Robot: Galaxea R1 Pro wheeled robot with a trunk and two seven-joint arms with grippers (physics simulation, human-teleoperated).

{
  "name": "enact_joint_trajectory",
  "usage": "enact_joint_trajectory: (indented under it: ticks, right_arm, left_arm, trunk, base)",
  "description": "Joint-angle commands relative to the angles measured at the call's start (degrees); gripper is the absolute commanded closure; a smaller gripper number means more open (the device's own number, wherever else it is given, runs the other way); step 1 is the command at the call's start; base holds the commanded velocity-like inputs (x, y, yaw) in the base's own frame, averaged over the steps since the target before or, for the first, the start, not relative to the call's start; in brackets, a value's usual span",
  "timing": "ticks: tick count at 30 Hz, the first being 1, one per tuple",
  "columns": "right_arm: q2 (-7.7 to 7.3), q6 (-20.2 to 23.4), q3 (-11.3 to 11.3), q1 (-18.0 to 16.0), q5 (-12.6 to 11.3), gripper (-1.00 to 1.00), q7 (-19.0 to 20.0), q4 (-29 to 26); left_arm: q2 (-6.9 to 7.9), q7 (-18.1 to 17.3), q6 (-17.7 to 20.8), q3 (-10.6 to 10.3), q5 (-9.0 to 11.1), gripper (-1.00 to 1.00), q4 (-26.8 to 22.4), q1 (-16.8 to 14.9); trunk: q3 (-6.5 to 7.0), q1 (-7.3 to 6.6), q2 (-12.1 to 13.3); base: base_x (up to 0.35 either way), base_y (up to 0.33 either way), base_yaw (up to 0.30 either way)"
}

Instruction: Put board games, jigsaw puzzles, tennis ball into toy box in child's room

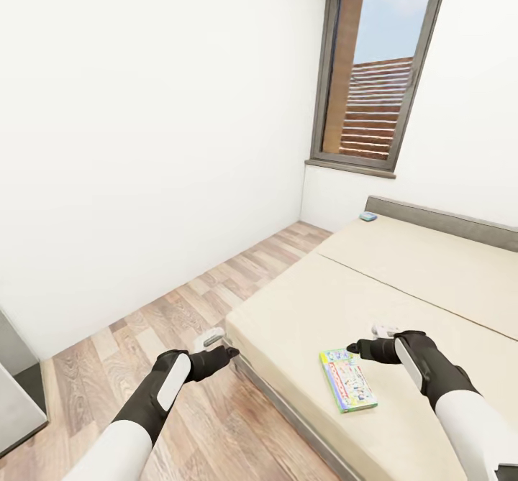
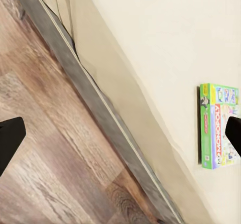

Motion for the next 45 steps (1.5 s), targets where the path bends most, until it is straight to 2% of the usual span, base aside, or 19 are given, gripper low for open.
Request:
enact_joint_trajectory:
  ticks: [1, 9, 20, 25, 30, 33, 36, 37, 38, 39, 41, 42, 44, 45]
  right_arm:
    - [-0.04, 1.0, -0.1, -0.1, -0.5, -1.0, 0.0, -0.1]
    - [-0.31, 4.8, -0.2, -0.2, -0.4, -1.0, 0.0, -0.1]
    - [-1.44, 6.9, -0.3, -0.4, -0.5, -1.0, 0.0, -0.1]
    - [-1.91, 7.3, -0.3, -0.5, -0.5, -1.0, -0.1, 0.0]
    - [-2.51, 7.6, -0.4, -0.9, -0.5, -1.0, -0.3, 0.8]
    - [-2.62, 7.6, -0.4, -1.0, -0.6, -1.0, -0.5, 1.2]
    - [-2.92, 7.7, -0.4, -1.7, -0.6, -1.0, -1.4, 2.5]
    - [-2.92, 7.7, -0.4, -1.7, -0.6, -1.0, -1.4, 2.5]
    - [-3.04, 7.7, -0.4, -2.0, -0.6, -1.0, -1.8, 2.9]
    - [-3.04, 7.7, -0.4, -2.0, -0.6, -1.0, -1.8, 2.9]
    - [-3.44, 7.7, -0.4, -2.7, -0.7, -1.0, -2.5, 3.5]
    - [-3.44, 7.7, -0.4, -2.7, -0.7, -1.0, -2.5, 3.5]
    - [-3.96, 7.8, -0.5, -3.1, -0.7, -1.0, -2.8, 3.8]
    - [-3.96, 7.8, -0.5, -3.1, -0.7, -1.0, -2.8, 3.8]
  left_arm:
    - [-0.02, 0.0, 0.3, 0.1, 0.1, -1.0, 0.0, 0.0]
    - [-0.02, -0.1, 0.3, 0.1, 0.2, -1.0, 0.0, 0.0]
    - [-0.09, -0.1, 0.4, 0.1, 0.5, -1.0, -0.1, 0.0]
    - [-0.07, -0.1, 0.4, -0.8, 0.4, -1.0, -0.1, 0.0]
    - [-0.06, -0.2, 0.6, -2.7, 0.7, -1.0, -0.2, 0.3]
    - [-0.07, -0.2, 0.8, -3.0, 1.0, -1.0, -0.2, 0.3]
    - [-0.07, 0.1, 1.4, -3.5, 3.9, -1.0, -0.8, 0.4]
    - [-0.07, 0.1, 1.4, -3.5, 3.9, -1.0, -0.8, 0.4]
    - [-0.04, 0.2, 1.6, -3.7, 5.3, -1.0, -1.1, 0.5]
    - [-0.04, 0.2, 1.6, -3.7, 5.3, -1.0, -1.1, 0.5]
    - [0.03, 0.5, 2.3, -4.0, 8.0, -1.0, -1.6, 0.5]
    - [0.03, 0.5, 2.3, -4.0, 8.0, -1.0, -1.6, 0.5]
    - [0.07, 0.9, 2.9, -4.3, 9.9, -1.0, -2.2, 0.5]
    - [0.07, 0.9, 2.9, -4.3, 9.9, -1.0, -2.2, 0.5]
  trunk:
    - [-0.06, 0.0, 0.0]
    - [-0.06, 0.0, 0.0]
    - [-0.06, 0.0, 0.0]
    - [-0.12, 0.0, 0.0]
    - [-0.25, 0.0, 0.0]
    - [-0.37, 0.0, 0.0]
    - [-0.51, 0.0, 0.0]
    - [-0.56, 0.0, 0.0]
    - [-0.61, 0.0, 0.0]
    - [-0.66, 0.0, 0.0]
    - [-0.75, 0.0, 0.0]
    - [-0.8, 0.0, 0.0]
    - [-0.88, 0.0, 0.0]
    - [-0.91, 0.0, 0.0]
  base:
    - [0.001, -0.06, 0.0]
    - [0.001, -0.036, 0.0]
    - [0.0, -0.01, 0.0]
    - [0.0, -0.003, 0.0]
    - [0.0, -0.002, 0.0]
    - [0.0, 0.0, 0.0]
    - [0.0, 0.0, 0.0]
    - [0.0, 0.0, 0.0]
    - [0.0, 0.0, 0.0]
    - [0.0, 0.0, 0.0]
    - [0.0, 0.0, 0.0]
    - [0.0, 0.0, 0.0]
    - [0.0, 0.0, 0.0]
    - [0.0, 0.0, 0.0]
